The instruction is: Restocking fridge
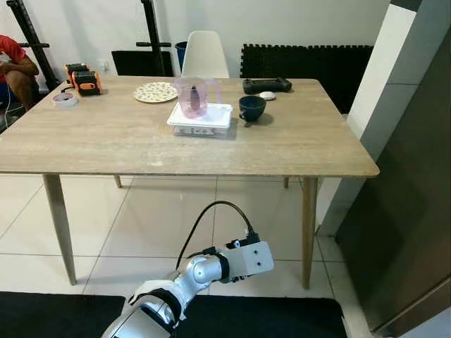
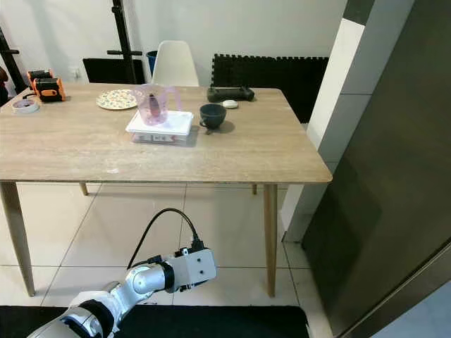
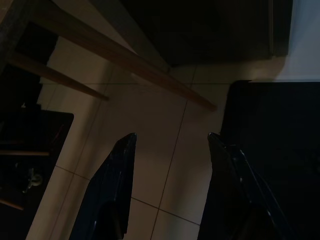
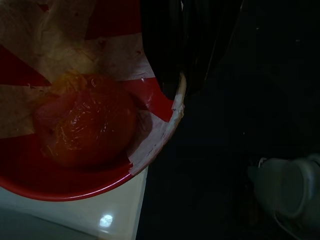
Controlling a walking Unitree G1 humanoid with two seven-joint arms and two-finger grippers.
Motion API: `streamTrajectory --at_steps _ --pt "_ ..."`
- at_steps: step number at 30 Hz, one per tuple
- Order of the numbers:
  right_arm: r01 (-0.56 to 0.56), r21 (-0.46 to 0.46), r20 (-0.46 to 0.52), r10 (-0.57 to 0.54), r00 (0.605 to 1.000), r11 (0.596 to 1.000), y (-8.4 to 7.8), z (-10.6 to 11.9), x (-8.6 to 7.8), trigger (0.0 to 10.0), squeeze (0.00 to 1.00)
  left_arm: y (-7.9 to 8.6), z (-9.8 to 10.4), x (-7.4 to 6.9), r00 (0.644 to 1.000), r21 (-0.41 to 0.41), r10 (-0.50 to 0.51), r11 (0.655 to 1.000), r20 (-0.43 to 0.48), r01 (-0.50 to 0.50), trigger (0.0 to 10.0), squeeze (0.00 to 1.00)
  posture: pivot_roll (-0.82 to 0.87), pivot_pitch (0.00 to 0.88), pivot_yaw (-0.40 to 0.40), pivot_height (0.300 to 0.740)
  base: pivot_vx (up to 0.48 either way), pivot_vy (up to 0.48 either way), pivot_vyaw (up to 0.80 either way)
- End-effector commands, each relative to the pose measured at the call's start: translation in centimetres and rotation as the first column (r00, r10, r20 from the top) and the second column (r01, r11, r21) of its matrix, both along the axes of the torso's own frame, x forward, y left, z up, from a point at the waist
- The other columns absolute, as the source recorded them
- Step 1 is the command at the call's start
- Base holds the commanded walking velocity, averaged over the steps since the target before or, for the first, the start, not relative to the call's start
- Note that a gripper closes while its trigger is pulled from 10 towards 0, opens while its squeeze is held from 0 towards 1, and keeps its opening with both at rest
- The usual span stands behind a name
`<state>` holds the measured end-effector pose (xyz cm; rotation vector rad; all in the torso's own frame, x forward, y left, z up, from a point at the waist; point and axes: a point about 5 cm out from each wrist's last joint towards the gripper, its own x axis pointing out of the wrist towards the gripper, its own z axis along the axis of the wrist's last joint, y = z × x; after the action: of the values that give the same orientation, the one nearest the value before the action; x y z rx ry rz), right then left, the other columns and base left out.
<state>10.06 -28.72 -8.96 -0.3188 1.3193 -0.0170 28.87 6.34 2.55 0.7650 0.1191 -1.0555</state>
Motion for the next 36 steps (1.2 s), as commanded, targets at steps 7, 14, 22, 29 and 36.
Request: streamTrajectory --at_steps 7,14,22,29,36 --pt "0.017 -0.021 0.018 -0.017 1.0 1.0 -0.64 0.27 0.07 10.0 0.0 -0.25 0.26 0.14 1.0 -0.019 -0.005 1.0 -0.003 0.005 10.0 0.0 -0.1 0.0 -0.017 0.74 0.0 0.0 0.0" --pt "0.008 -0.012 0.016 -0.008 1.0 1.0 -0.2 0.12 0.16 10.0 0.0 -0.27 0.28 0.16 1.0 -0.02 -0.005 1.0 -0.004 0.005 10.0 0.0 -0.09 0.0 -0.018 0.74 0.0 0.0 0.0" --pt "0.005 -0.01 0.014 -0.005 1.0 1.0 -0.07 0.06 0.12 10.0 0.0 -0.31 0.27 0.13 1.0 -0.023 -0.006 1.0 -0.006 0.006 10.0 0.0 -0.09 0.0 -0.016 0.74 0.0 0.0 0.0" --pt "0.001 -0.004 0.015 -0.001 1.0 1.0 0.06 0.02 0.15 10.0 0.0 -0.4 0.32 0.11 1.0 -0.026 -0.01 1.0 -0.003 0.01 10.0 0.0 -0.09 0.009 -0.019 0.74 0.0 0.0 0.0" --pt "-0.004 -0.006 0.012 0.004 1.0 1.0 0.03 0.02 0.14 10.0 0.0 -0.47 0.23 0.03 1.0 -0.026 -0.008 1.0 0.0 0.008 10.0 0.0 -0.09 0.002 -0.024 0.74 0.0 0.0 0.0"
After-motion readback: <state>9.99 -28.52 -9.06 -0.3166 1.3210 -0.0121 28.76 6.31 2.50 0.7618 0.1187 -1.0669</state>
